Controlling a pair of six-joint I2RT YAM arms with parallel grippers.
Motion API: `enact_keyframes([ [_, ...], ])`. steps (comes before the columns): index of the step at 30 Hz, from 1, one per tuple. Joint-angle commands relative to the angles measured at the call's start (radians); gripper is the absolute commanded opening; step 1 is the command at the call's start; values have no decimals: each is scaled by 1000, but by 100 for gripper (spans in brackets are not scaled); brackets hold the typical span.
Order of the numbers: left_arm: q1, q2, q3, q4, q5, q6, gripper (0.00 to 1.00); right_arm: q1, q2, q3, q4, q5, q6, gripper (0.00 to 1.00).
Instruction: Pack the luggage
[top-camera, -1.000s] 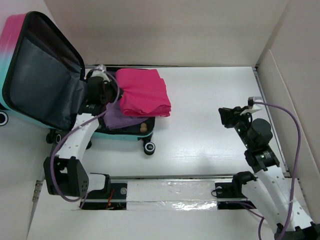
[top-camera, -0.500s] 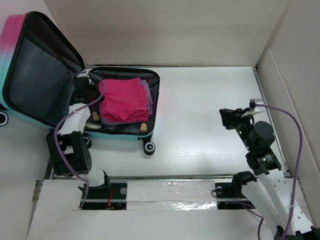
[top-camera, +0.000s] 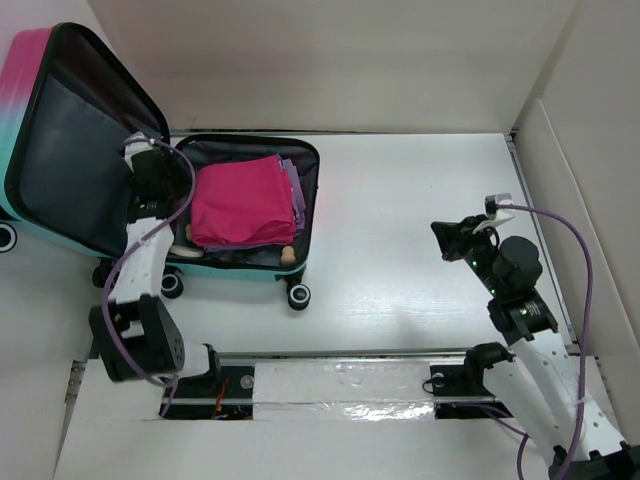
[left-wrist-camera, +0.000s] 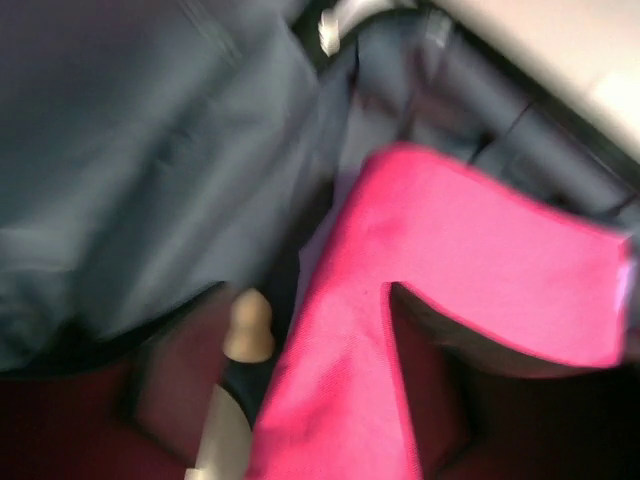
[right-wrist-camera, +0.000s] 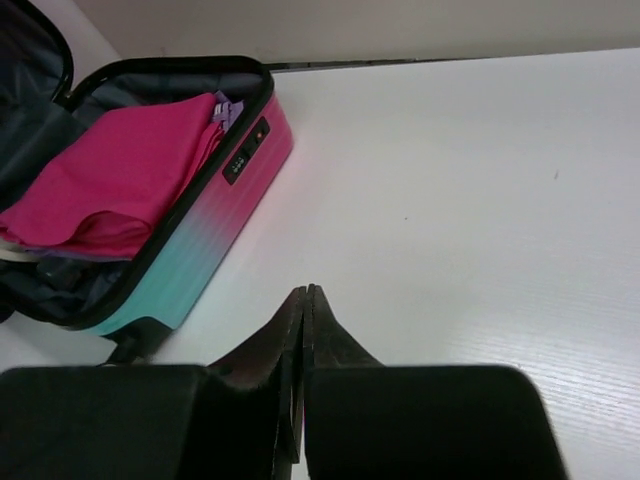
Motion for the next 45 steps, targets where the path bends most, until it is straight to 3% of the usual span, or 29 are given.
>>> enact_keyframes([
  [1, 3, -231, -29, 1, -129, -39, 53, 7, 5, 3, 34, -71, -22, 0],
  [2, 3, -268, -35, -20, -172, -64, 42, 7, 13, 0, 69, -74, -20, 0],
  [3, 3, -311, -48, -45, -262, -73, 18, 7, 19, -2, 73, -74, -17, 0],
  [5, 3, -421, -95, -41, -334, -58, 4, 7, 30, -3, 80, -82, -14, 0],
  [6, 3, -449, -109, -45, -418, -53, 0, 7, 37, -2, 82, -85, -13, 0],
  [12, 3, -503, -190, -185, -802, -88, 0, 7, 39, 0, 79, -100, -17, 8],
  [13, 15, -524, -204, -183, -796, -90, 12, 7, 43, -2, 80, -100, -16, 9],
  [14, 15, -529, -225, -188, -781, -93, 31, 7, 47, 1, 80, -105, -16, 11],
  [16, 43, -509, -230, -255, -760, -165, 47, 7, 56, 4, 80, -114, -19, 14],
  [17, 64, -497, -247, -267, -755, -168, 63, 7, 56, 3, 79, -123, -20, 16],
  [18, 84, -483, -256, -283, -755, -176, 69, 7, 59, 4, 77, -128, -22, 16],
  [21, 109, -466, -273, -268, -760, -164, 78, 7, 76, 3, 87, -140, -22, 18],
  [26, 228, -350, -128, -292, -697, -162, 77, 7, 102, 17, 76, -171, -32, 19],
  [34, 193, -280, 34, -314, -686, -122, 60, 7, 129, 18, 87, -206, -31, 19],
  [38, 149, -305, 9, -274, -704, -95, 24, 7, 146, 15, 96, -205, -29, 19],
  [39, 149, -306, 9, -275, -715, -93, 9, 7, 149, 17, 94, -203, -31, 19],
  [40, 114, -311, 11, -280, -723, -93, 0, 7, 152, 15, 94, -200, -31, 19],
  [43, -4, -377, -26, -212, -752, -41, 0, 7, 157, 20, 88, -192, -32, 19],
  [45, -191, -409, -77, -141, -782, 32, 0, 7, 160, 17, 96, -189, -31, 19],
])
